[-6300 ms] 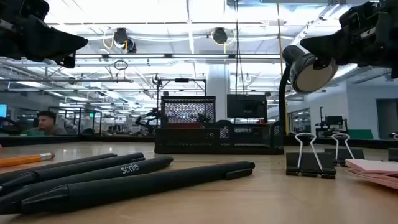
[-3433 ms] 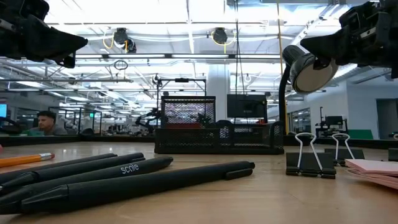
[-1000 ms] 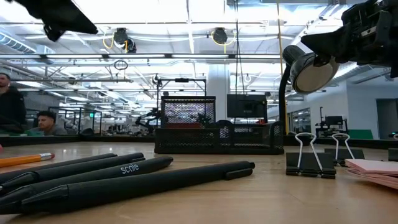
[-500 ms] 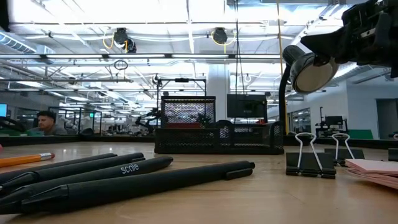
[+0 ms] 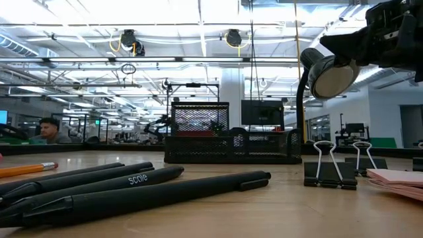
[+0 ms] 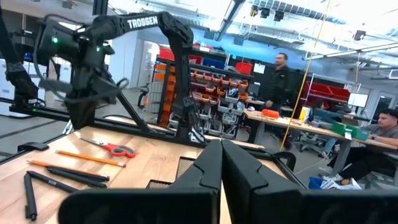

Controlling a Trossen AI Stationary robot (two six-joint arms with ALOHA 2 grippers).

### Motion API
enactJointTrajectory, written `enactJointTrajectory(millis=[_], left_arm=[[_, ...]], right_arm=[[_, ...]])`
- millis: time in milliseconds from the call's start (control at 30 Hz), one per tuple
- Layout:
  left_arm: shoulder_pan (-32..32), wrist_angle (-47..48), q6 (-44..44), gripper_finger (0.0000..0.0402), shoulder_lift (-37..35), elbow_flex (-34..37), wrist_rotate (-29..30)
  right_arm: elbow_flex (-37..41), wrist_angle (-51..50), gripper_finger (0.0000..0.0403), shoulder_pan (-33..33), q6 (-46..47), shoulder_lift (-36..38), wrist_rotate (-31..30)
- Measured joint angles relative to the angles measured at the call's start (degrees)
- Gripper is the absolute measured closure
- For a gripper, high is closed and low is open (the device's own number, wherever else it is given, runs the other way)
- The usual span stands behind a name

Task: Pick and place office supplies into organizer
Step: Put the left pencil into the top left section of the desk organizer

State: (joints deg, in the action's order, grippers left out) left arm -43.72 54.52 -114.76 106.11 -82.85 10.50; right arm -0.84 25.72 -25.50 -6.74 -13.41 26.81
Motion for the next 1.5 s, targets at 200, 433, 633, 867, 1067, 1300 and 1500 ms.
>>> enactJointTrajectory(millis=[200, 433, 633, 867, 1067, 1300, 1500], left_arm=[[3.8, 0.1, -1.6, 0.039, 3.2, 0.0, -4.0], [5.5, 3.1, 0.4, 0.0312, 3.4, 0.0, -6.5], [6.4, 6.3, -0.8, 0.0254, 3.4, 0.8, -9.0], [8.4, 5.1, 4.0, 0.0241, 3.4, 3.3, -10.4], [9.9, 5.1, 6.8, 0.024, 3.4, 5.4, -10.7], [10.9, 1.1, 9.7, 0.024, 3.4, 8.8, -12.1], [12.0, -3.1, 10.8, 0.024, 3.4, 12.3, -12.2]], right_arm=[[0.0, 0.2, 0.0403, 0.0, 0.0, 0.0, 0.0], [0.0, 1.5, 0.0403, 0.0, 0.0, 0.0, 0.0], [0.0, 1.5, 0.0403, 0.0, 0.0, 0.0, 0.0], [0.0, 1.5, 0.0403, 0.0, 0.5, 0.0, 0.0], [0.0, 1.5, 0.0403, 0.0, 2.9, 0.0, 0.0], [0.0, 1.5, 0.0403, 0.0, 2.9, 0.0, 0.0], [0.0, 1.5, 0.0403, 0.0, 2.9, 0.0, 0.0]])
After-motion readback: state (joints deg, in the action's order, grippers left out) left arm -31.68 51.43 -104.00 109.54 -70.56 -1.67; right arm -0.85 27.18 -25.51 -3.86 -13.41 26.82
